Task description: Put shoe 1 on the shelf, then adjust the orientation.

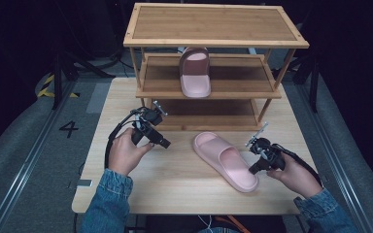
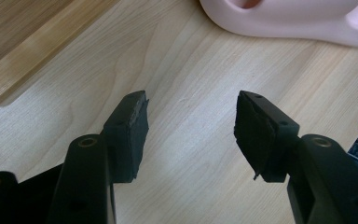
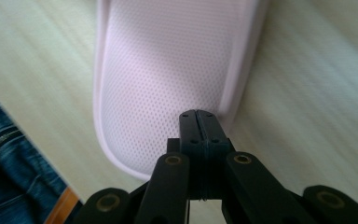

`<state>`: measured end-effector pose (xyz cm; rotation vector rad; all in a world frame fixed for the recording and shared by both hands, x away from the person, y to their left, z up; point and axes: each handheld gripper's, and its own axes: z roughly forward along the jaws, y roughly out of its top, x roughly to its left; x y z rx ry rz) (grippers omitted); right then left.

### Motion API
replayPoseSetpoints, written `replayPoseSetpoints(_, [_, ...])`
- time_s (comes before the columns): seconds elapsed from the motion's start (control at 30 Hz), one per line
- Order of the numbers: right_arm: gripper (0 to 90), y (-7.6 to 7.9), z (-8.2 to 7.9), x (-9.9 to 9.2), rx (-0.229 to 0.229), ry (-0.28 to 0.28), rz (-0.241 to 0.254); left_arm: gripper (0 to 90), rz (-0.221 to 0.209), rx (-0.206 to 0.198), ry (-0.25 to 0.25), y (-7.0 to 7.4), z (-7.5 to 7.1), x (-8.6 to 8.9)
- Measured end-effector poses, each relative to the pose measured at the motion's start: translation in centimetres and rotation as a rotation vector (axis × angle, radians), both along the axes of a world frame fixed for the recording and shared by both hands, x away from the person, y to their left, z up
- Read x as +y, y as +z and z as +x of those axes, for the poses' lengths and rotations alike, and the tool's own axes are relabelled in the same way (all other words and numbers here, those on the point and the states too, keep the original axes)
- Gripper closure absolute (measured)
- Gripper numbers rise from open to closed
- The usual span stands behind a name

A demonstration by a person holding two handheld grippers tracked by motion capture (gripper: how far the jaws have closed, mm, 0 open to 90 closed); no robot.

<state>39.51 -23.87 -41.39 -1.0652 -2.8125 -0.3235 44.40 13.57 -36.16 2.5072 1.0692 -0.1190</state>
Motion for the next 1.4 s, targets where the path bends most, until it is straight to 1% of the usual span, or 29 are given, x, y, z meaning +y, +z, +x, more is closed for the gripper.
replayPoseSetpoints(0.07, [89.5, 0.0, -0.4, 0.4, 0.012, 0.027, 0.003, 44.4, 0.000, 0.003, 0.001, 0.0, 0.0, 0.0])
replayPoseSetpoints(0.1, [89.5, 0.0, -0.5, 0.7, 0.026, 0.043, 0.013, 44.4, 0.000, 0.006, 0.003, 0.0, -0.1, 0.0])
replayPoseSetpoints(0.13, [89.5, 0.0, -0.7, 1.0, 0.032, 0.071, 0.009, 44.4, -0.003, 0.002, 0.004, 0.0, -0.1, 0.0])
replayPoseSetpoints(0.2, [89.5, 0.1, -0.8, 1.3, 0.026, 0.082, 0.006, 44.4, -0.003, 0.001, 0.002, 0.1, -0.3, 0.1])
replayPoseSetpoints(0.27, [89.4, 0.3, -0.8, 1.3, 0.020, 0.079, 0.015, 44.4, -0.007, -0.002, 0.001, 0.1, -0.3, 0.3])
replayPoseSetpoints(0.3, [88.1, 0.6, -0.6, 1.1, -0.014, 0.067, 0.019, 44.4, -0.008, -0.003, 0.004, 0.2, -0.4, 0.4])
replayPoseSetpoints(0.33, [84.8, 0.9, -0.5, 0.8, -0.045, 0.055, 0.025, 44.4, -0.007, 0.001, 0.011, 0.2, -0.4, 0.4])
replayPoseSetpoints(0.37, [81.7, 1.6, 0.0, 0.1, -0.098, 0.017, 0.052, 44.4, -0.009, -0.001, 0.015, 0.1, -0.5, 0.6])
replayPoseSetpoints(0.4, [81.7, 1.6, 0.0, 0.1, -0.098, 0.017, 0.052, 44.4, -0.009, -0.001, 0.015, 0.1, -0.5, 0.6])
replayPoseSetpoints(0.43, [74.8, 2.3, 0.3, -0.5, -0.134, -0.017, 0.079, 44.3, -0.006, 0.001, 0.021, 0.0, -0.6, 0.8])
replayPoseSetpoints(0.5, [69.9, 3.0, 0.6, -1.0, -0.171, -0.044, 0.094, 44.3, -0.002, 0.005, 0.025, -0.1, -0.7, 1.0])
replayPoseSetpoints(0.53, [69.9, 3.0, 0.6, -1.0, -0.171, -0.044, 0.094, 44.4, -0.002, 0.005, 0.025, -0.1, -0.7, 1.0])
replayPoseSetpoints(0.57, [65.7, 3.5, 0.9, -1.3, -0.196, -0.056, 0.123, 44.3, -0.004, 0.005, 0.032, -0.1, -0.9, 1.2])
replayPoseSetpoints(0.6, [65.7, 3.5, 0.9, -1.3, -0.196, -0.056, 0.123, 44.3, -0.004, 0.005, 0.032, -0.1, -0.9, 1.2])
replayPoseSetpoints(0.63, [64.6, 3.7, 1.0, -1.3, -0.208, -0.063, 0.131, 44.3, 0.006, 0.004, 0.027, -0.1, -1.1, 1.5])
replayPoseSetpoints(0.67, [63.4, 3.8, 1.2, -1.4, -0.220, -0.066, 0.138, 44.3, 0.007, 0.004, 0.033, -0.1, -1.2, 1.6])
replayPoseSetpoints(0.77, [63.5, 3.9, 1.5, -1.2, -0.252, -0.068, 0.135, 44.2, 0.003, 0.002, 0.048, -0.1, -1.5, 2.0])
replayPoseSetpoints(0.83, [64.1, 3.8, 1.8, -0.9, -0.253, -0.062, 0.149, 43.8, -0.006, 0.004, 0.059, -0.1, -1.9, 2.2])
replayPoseSetpoints(0.87, [64.2, 3.6, 2.0, -0.7, -0.250, -0.057, 0.152, 43.1, -0.007, 0.011, 0.069, -0.2, -2.0, 2.4])
replayPoseSetpoints(0.9, [64.4, 3.5, 2.1, -0.5, -0.251, -0.065, 0.150, 42.4, -0.009, 0.020, 0.074, -0.2, -2.1, 2.5])
replayPoseSetpoints(0.93, [65.3, 3.3, 2.3, -0.4, -0.247, -0.065, 0.149, 42.3, -0.010, 0.019, 0.076, -0.2, -2.2, 2.7])
replayPoseSetpoints(0.97, [66.3, 3.2, 2.5, -0.2, -0.240, -0.066, 0.153, 42.4, -0.009, 0.014, 0.077, -0.2, -2.3, 2.8])
replayPoseSetpoints(1.07, [66.0, 2.7, 3.0, 0.3, -0.215, -0.057, 0.162, 42.5, -0.010, 0.014, 0.092, -0.2, -2.6, 3.4])
replayPoseSetpoints(1.13, [65.0, 2.0, 3.4, 0.9, -0.197, -0.046, 0.153, 42.5, -0.009, 0.011, 0.096, -0.3, -2.8, 3.7])
replayPoseSetpoints(1.2, [64.7, 1.8, 3.5, 1.0, -0.199, -0.041, 0.152, 42.6, -0.011, 0.014, 0.103, -0.4, -2.9, 3.7])
replayPoseSetpoints(1.27, [65.0, 1.3, 3.7, 1.5, -0.183, -0.035, 0.148, 42.5, -0.009, 0.017, 0.108, -0.4, -3.0, 3.8])
replayPoseSetpoints(1.33, [66.4, 0.9, 3.7, 1.9, -0.179, -0.014, 0.134, 42.5, -0.008, 0.018, 0.107, -0.4, -3.1, 3.9])
replayPoseSetpoints(1.4, [69.4, 0.5, 3.8, 2.2, -0.176, -0.012, 0.127, 42.6, -0.004, 0.016, 0.106, -0.5, -3.2, 4.0])
